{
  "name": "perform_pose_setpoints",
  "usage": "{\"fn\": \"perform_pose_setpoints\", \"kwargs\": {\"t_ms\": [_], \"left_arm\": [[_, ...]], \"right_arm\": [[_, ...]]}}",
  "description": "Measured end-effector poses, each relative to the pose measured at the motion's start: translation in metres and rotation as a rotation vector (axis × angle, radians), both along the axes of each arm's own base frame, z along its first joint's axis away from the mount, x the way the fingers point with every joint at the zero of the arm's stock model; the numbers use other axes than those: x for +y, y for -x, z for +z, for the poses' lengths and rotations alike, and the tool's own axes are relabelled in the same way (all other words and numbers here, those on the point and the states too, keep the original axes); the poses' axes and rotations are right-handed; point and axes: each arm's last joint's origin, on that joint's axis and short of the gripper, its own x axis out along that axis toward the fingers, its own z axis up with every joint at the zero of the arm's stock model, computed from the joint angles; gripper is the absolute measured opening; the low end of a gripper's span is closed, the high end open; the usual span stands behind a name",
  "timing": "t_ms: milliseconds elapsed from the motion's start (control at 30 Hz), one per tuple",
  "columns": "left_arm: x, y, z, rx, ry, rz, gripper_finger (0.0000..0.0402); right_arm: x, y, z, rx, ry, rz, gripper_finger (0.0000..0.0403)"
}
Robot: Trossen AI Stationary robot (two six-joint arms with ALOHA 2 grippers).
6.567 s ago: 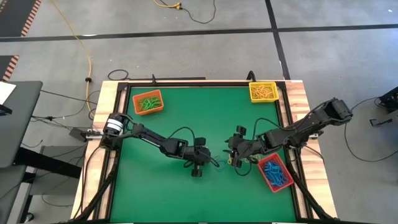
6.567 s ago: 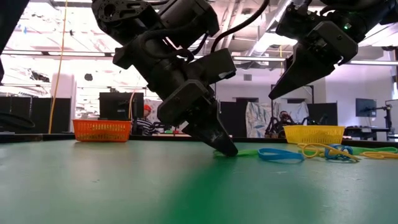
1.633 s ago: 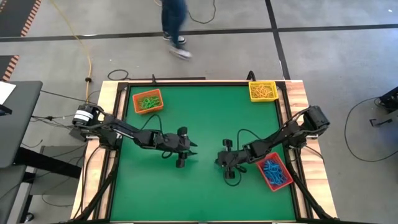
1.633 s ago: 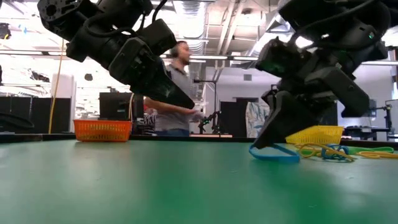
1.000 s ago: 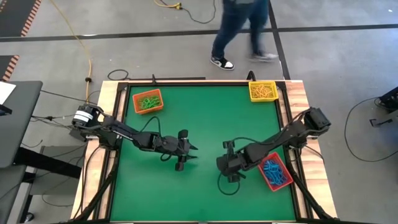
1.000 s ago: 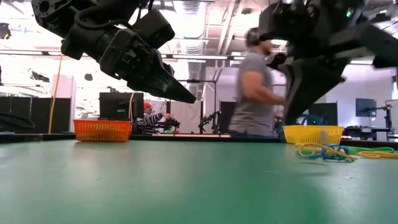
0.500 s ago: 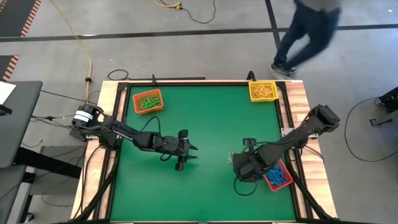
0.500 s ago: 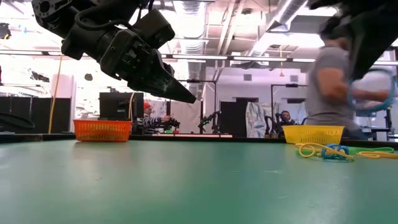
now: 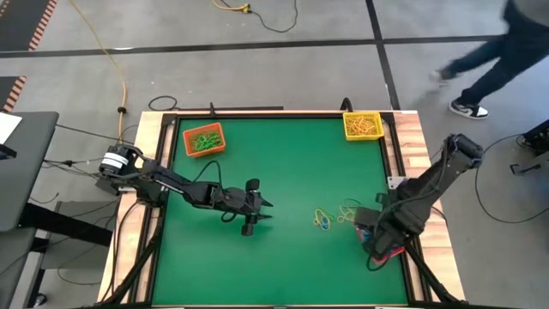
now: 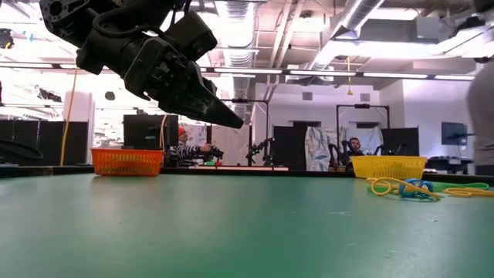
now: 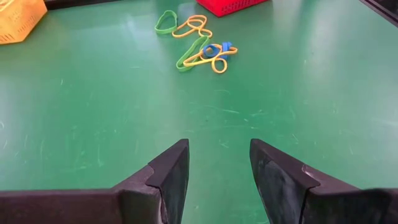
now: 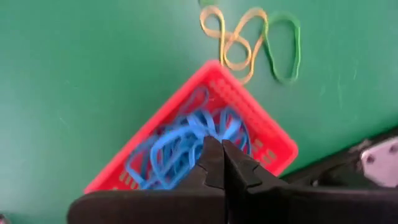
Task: Sort rubber bands into baskets
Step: Put the blue rubber band into the red bin, then put the yellow rubber band into the yellow bin
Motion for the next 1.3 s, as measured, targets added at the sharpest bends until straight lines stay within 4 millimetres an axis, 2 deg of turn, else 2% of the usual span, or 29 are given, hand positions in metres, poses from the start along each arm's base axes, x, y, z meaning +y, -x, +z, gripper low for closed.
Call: {"fn": "perform_pose_setpoints", "kwargs": {"t_ms": [133,367,667,900,1133,1300], "left_arm": [[0.000,0.000,0.000,0.000,0.000,0.000,0.0160],[0.000,0.000,0.000,-0.001,0.000,0.002,0.0160],[0.000,0.000,0.000,-0.006,0.014,0.009,0.0160],[-0.001,0.000,0.000,-0.006,0.016,0.009,0.0160],[-0.001,0.000,0.001,-0.006,0.017,0.009,0.0160],[-0.001,0.000,0.001,-0.007,0.017,0.009,0.0160]], "right_arm": [[0.004,0.014,-0.013,0.008,-0.026,-0.040,0.0018],[0.009,0.028,-0.025,-0.060,-0.114,-0.093,0.0016],[0.001,0.038,-0.047,-0.036,-0.066,-0.165,0.0026],[0.000,0.038,-0.047,-0.034,-0.059,-0.175,0.0078],[-0.004,0.040,-0.047,-0.017,-0.023,-0.214,0.0173],[-0.007,0.039,-0.033,-0.074,0.055,-0.228,0.0221]]}}
